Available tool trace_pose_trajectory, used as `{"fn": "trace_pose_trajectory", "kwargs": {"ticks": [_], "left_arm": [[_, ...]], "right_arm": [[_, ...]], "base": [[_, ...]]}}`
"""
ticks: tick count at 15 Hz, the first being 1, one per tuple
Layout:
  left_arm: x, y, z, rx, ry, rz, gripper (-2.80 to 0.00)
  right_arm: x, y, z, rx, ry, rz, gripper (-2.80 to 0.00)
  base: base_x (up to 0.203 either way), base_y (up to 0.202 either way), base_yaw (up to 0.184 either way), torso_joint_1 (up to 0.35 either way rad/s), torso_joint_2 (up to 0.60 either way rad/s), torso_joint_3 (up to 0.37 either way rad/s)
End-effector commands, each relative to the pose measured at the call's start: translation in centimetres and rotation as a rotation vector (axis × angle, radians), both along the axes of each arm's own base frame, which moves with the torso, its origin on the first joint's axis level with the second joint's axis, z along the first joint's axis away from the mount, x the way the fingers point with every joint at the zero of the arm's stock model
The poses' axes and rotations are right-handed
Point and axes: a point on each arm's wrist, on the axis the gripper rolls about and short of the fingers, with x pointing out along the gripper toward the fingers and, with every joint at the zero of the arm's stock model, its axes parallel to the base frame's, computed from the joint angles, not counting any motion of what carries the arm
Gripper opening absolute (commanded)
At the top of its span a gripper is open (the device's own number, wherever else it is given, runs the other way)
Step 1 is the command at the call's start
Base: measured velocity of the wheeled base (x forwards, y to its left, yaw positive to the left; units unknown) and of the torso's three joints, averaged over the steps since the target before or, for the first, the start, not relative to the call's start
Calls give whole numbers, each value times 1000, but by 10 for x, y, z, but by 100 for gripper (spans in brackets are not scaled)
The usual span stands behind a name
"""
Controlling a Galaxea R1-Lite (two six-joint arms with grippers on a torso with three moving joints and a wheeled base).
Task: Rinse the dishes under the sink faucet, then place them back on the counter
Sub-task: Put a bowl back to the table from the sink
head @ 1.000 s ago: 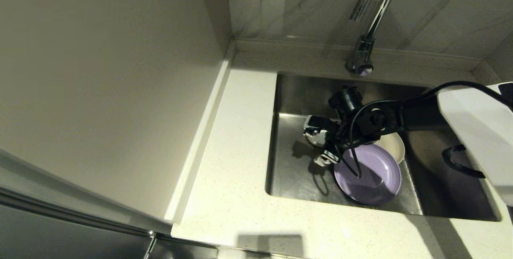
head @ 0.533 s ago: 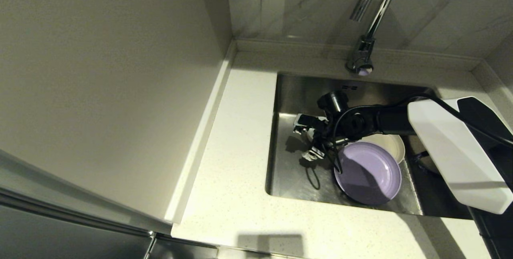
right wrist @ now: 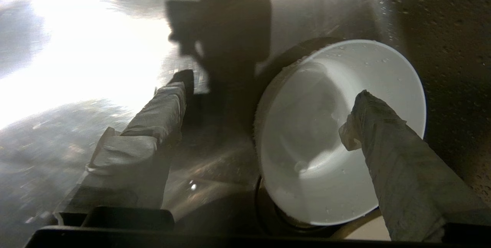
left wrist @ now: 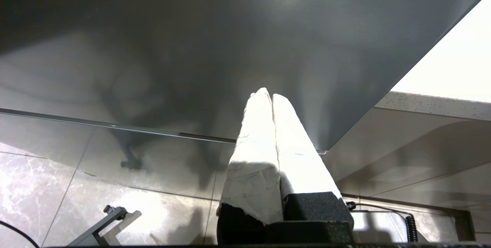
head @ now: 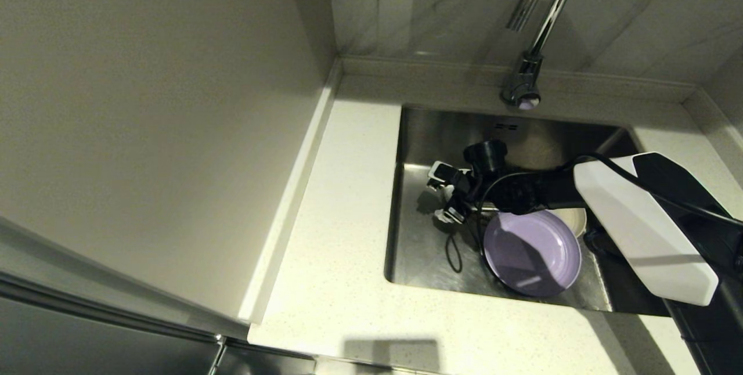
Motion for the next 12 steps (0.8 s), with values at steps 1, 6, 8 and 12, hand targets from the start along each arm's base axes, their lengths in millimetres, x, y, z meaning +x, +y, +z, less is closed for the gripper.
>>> {"fn": "trace_pose_trajectory", "kwargs": {"ticks": [1, 6, 8, 12], "left_arm": [[0, 0, 0, 0, -2, 0, -280], [0, 0, 0, 0, -2, 0, -280], [0, 0, 0, 0, -2, 0, -280], [0, 0, 0, 0, -2, 0, -280]], "right_arm": [[2, -8, -11, 6, -34, -13, 0], [9, -23, -23, 6, -28, -48, 0], [10, -26, -25, 5, -25, -54, 0], [9, -28, -27, 3, -15, -56, -280]], "base": [[0, 0, 0, 0, 0, 0], [0, 0, 0, 0, 0, 0], [0, 0, 0, 0, 0, 0], [0, 0, 0, 0, 0, 0]]}}
